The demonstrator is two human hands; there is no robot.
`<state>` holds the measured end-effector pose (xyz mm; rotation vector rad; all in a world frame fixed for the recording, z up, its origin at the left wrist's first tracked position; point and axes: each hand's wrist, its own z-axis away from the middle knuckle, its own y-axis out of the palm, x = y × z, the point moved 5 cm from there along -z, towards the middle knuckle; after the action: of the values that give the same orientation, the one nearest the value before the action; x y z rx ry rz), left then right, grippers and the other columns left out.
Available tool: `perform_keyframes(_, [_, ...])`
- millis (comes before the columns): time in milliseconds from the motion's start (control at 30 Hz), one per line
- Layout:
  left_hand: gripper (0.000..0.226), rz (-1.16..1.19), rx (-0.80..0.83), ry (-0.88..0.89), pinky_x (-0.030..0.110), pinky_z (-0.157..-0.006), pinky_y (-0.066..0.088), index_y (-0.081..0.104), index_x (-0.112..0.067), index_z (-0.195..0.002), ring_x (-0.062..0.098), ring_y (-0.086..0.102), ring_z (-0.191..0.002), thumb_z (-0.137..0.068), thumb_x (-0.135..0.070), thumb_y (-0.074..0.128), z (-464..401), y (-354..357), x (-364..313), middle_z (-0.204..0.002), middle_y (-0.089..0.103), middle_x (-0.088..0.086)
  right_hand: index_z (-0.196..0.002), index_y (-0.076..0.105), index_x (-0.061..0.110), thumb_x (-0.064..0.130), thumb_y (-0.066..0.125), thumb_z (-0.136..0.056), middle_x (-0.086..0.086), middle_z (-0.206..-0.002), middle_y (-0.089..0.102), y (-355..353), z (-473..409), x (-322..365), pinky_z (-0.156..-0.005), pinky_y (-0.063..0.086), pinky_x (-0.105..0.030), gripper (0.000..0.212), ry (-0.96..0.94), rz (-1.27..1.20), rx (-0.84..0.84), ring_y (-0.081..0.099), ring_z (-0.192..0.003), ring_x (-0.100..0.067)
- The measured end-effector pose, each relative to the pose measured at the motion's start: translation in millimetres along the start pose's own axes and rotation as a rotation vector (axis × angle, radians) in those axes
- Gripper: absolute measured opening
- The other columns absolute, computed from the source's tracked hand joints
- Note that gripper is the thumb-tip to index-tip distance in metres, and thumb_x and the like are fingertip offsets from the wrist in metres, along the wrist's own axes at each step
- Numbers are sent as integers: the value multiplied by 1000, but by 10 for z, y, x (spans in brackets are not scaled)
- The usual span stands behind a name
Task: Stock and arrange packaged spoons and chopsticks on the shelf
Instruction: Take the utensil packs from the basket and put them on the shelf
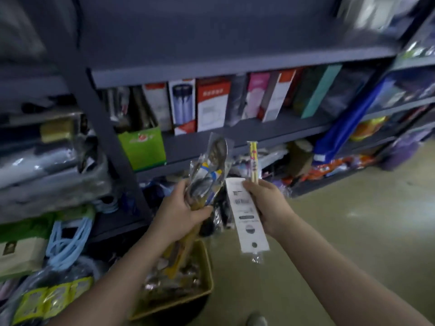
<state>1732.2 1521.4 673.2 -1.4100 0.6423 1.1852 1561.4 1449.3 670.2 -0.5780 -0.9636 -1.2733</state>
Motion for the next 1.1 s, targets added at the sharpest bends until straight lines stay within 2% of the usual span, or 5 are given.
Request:
perform_keyframes(367, [17, 534, -188, -85, 31, -76, 51, 66, -20, -93, 22, 65, -83, -79, -29, 66, -598, 184, -1707, -87, 69, 4, -83, 58, 13, 4, 53, -90, -9, -68, 64, -548, -279, 2073, -70, 41, -39, 13, -300, 83, 205, 53, -72, -26])
perform_keyframes(433, [21, 624, -160, -142, 27, -66, 54, 67, -15, -80, 19, 67, -65, -80, -35, 62, -738, 145, -1861, -69, 70, 5, -83, 57, 10, 2, 52, -90, -11, -69, 67, -417, -505, 2326, -74, 42, -41, 12, -315, 75, 219, 55, -72, -28])
perform_keyframes(533, [29, 681, -167, -183, 22, -43, 46, 58, -13, -67, 15, 58, -41, -82, -38, 59, -1004, 39, -2061, -40, 59, -1, -82, 55, 9, 1, 50, -91, -13, -78, 65, -207, -834, 2728, -69, 51, -39, 13, -328, 106, 212, 61, -70, -27])
perform_keyframes(667, [26, 643, -168, -162, 25, -50, 43, 59, -14, -68, 17, 55, -51, -80, -37, 61, -1493, -155, -2295, -52, 59, 1, -77, 53, 8, -1, 50, -91, -10, -69, 60, 18, -1356, 3240, -45, 49, -25, 17, -368, 156, 168, 60, -53, -19])
perform_keyframes(1100, [25, 543, -19, -104, 29, -57, 46, 60, -14, -62, 15, 59, -47, -80, -31, 59, -2947, 210, -3036, -52, 62, 0, -80, 54, 4, 4, 42, -89, -8, -60, 47, -544, -2665, 3939, -42, 31, -23, 15, -370, 636, 40, 39, -48, -16])
